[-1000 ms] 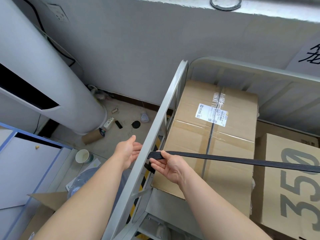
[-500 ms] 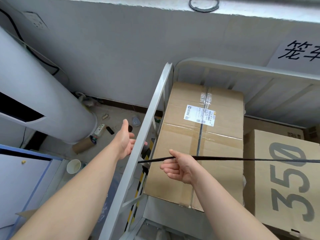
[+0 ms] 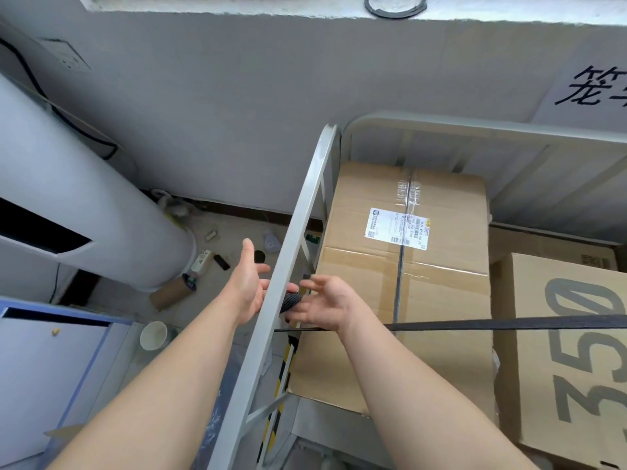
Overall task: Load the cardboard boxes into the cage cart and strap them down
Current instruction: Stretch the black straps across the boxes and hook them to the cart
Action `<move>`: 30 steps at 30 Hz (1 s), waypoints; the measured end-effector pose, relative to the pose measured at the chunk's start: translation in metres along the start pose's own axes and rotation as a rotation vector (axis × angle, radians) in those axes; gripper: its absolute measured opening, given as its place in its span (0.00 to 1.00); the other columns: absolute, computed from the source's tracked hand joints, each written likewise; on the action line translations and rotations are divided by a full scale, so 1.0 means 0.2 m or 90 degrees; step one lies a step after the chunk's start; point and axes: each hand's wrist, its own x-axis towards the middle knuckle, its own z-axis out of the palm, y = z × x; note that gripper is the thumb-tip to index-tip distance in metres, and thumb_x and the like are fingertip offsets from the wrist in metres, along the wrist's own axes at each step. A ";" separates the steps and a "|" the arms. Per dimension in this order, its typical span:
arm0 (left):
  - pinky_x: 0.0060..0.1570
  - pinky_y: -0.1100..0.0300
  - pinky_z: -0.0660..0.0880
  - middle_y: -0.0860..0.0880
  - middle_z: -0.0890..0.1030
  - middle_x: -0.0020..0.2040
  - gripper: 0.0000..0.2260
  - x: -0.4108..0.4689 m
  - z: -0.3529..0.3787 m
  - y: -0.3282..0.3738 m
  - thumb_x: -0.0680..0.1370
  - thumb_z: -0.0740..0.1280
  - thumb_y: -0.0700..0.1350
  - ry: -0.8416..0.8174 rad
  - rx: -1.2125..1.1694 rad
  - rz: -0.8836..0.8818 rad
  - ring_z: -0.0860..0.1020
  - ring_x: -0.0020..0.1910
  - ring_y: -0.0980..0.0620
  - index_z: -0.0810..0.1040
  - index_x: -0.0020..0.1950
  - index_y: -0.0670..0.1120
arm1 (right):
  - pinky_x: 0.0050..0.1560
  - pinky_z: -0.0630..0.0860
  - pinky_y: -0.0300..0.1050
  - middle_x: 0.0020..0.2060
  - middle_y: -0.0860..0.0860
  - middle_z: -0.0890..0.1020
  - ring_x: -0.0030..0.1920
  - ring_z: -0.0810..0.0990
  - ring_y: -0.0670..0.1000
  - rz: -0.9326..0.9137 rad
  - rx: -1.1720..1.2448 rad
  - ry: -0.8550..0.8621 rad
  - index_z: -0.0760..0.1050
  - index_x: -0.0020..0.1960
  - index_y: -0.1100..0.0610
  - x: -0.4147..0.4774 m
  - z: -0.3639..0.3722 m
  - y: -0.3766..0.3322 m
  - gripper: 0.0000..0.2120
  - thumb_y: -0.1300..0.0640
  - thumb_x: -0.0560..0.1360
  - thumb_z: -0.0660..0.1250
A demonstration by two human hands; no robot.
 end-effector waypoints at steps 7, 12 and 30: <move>0.42 0.50 0.82 0.33 0.82 0.51 0.35 -0.03 0.01 0.00 0.79 0.45 0.68 0.024 -0.065 0.016 0.82 0.50 0.38 0.56 0.76 0.45 | 0.64 0.73 0.50 0.37 0.56 0.76 0.37 0.75 0.50 -0.214 0.195 0.058 0.71 0.47 0.63 -0.09 -0.09 -0.25 0.10 0.60 0.82 0.54; 0.66 0.47 0.69 0.45 0.78 0.60 0.32 -0.13 0.05 0.04 0.81 0.46 0.65 0.113 0.112 0.081 0.76 0.59 0.46 0.62 0.75 0.45 | 0.40 0.79 0.42 0.40 0.57 0.81 0.29 0.78 0.49 -0.345 0.086 0.054 0.72 0.55 0.64 -0.34 -0.09 -0.39 0.06 0.63 0.79 0.63; 0.54 0.62 0.68 0.51 0.80 0.59 0.13 -0.63 0.79 -0.02 0.80 0.65 0.45 -0.120 0.615 0.339 0.76 0.57 0.52 0.77 0.65 0.51 | 0.37 0.78 0.43 0.43 0.57 0.80 0.27 0.77 0.48 -0.617 0.106 0.140 0.77 0.53 0.62 -1.50 -0.55 -0.69 0.12 0.65 0.82 0.55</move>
